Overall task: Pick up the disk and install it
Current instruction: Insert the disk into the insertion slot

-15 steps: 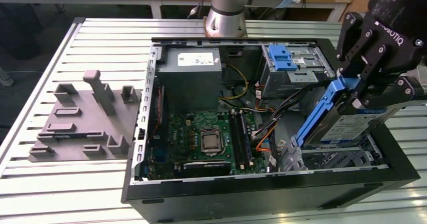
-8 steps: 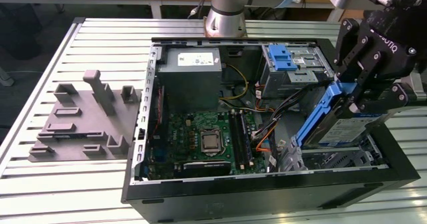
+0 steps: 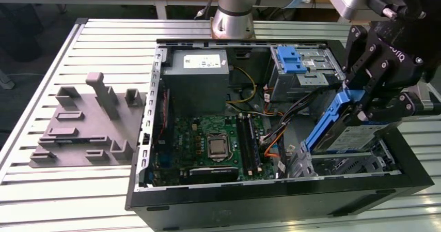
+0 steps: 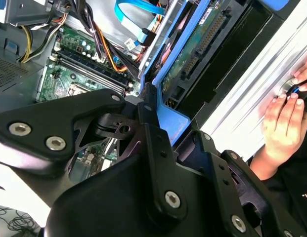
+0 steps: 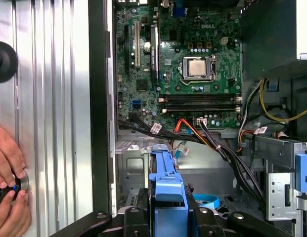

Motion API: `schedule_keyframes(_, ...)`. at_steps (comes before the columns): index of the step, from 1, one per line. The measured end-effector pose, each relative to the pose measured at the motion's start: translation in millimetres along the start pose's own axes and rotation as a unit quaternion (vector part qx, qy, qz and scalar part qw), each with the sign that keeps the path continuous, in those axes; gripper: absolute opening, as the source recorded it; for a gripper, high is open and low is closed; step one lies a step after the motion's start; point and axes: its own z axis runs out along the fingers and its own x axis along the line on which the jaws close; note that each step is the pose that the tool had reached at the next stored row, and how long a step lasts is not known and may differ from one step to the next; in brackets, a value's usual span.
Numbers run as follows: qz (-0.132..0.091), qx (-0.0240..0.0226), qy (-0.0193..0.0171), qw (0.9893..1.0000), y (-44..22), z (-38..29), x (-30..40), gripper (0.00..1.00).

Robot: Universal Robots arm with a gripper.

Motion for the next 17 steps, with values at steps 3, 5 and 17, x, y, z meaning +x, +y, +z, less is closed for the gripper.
schedule_keyframes(3,0.0,0.0,-0.0001,1.0,-0.3,2.6,0.0,0.36)
schedule_keyframes(5,0.0,0.0,-0.0001,1.0,-0.4,4.3,0.0,0.36)
schedule_keyframes(17,0.0,0.0,-0.0002,1.0,-0.6,15.5,0.1,0.36)
